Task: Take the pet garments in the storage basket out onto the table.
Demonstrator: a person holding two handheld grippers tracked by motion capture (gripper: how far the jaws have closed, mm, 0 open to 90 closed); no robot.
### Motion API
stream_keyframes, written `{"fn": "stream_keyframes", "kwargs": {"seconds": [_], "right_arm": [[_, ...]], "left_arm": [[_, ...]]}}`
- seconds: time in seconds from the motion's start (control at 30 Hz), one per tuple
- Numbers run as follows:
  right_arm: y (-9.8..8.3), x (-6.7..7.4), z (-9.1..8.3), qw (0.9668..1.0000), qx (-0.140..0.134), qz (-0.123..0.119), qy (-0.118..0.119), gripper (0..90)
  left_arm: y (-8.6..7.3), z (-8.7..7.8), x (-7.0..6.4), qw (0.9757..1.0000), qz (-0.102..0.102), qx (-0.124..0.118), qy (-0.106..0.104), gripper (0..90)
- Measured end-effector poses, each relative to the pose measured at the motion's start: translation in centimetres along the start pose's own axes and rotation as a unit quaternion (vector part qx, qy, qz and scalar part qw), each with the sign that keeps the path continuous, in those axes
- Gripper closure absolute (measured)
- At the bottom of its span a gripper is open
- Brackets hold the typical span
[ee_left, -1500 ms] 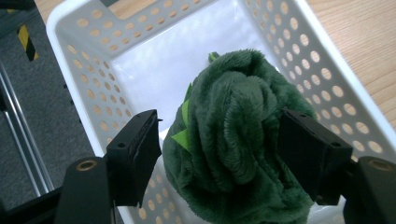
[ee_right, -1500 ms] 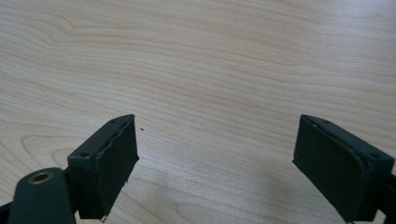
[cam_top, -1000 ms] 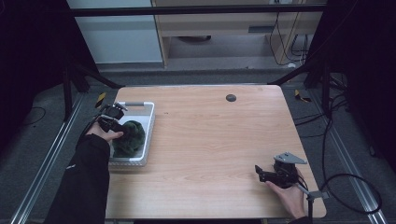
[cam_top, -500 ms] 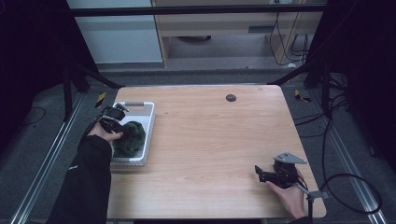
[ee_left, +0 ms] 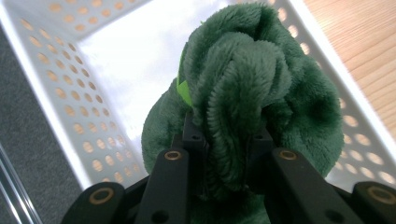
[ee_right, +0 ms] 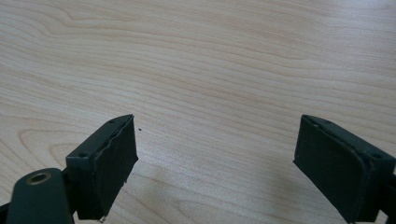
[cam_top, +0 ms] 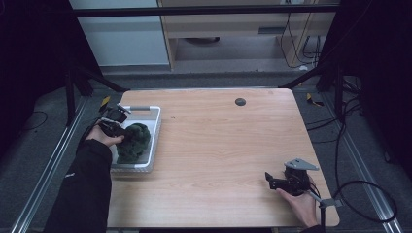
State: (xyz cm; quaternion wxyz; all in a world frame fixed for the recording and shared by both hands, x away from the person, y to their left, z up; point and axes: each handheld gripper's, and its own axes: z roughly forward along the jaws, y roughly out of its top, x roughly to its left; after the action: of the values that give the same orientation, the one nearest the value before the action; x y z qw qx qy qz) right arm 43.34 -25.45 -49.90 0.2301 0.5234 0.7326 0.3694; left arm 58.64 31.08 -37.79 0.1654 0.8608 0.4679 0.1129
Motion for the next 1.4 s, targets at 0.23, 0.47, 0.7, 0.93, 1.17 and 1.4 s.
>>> {"fn": "stream_keyframes", "kwargs": {"seconds": [0.23, 0.47, 0.7, 0.93, 1.17, 1.4], "right_arm": [[-0.1, -0.1, 0.0, 1.0, 0.0, -0.001, 0.0, 12.9], [-0.1, -0.1, 0.0, 1.0, 0.0, 0.0, 0.002, 12.9], [-0.1, 0.0, -0.1, 1.0, 0.001, 0.001, 0.004, 12.9], [0.0, 0.1, -0.1, 1.0, 0.0, -0.001, 0.003, 12.9], [0.0, 0.2, -0.2, 1.0, -0.003, -0.008, 0.001, 12.9], [0.0, 0.3, -0.3, 1.0, -0.001, -0.003, 0.003, 12.9]], "left_arm": [[0.0, -2.5, -0.3, 0.9998, 0.011, -0.016, 0.005, 75.4], [0.0, -4.2, -0.9, 0.9995, 0.02, -0.024, 0.008, 75.4], [0.1, -5.8, -1.5, 0.9991, 0.034, -0.025, 0.011, 75.4], [-0.2, -9.1, -2.9, 0.997, 0.062, -0.043, 0.016, 75.4], [-0.3, -11.5, -5.3, 0.993, 0.105, -0.051, 0.013, 75.4], [0.0, -12.7, -8.1, 0.9869, 0.154, -0.049, -0.004, 75.4]]}}
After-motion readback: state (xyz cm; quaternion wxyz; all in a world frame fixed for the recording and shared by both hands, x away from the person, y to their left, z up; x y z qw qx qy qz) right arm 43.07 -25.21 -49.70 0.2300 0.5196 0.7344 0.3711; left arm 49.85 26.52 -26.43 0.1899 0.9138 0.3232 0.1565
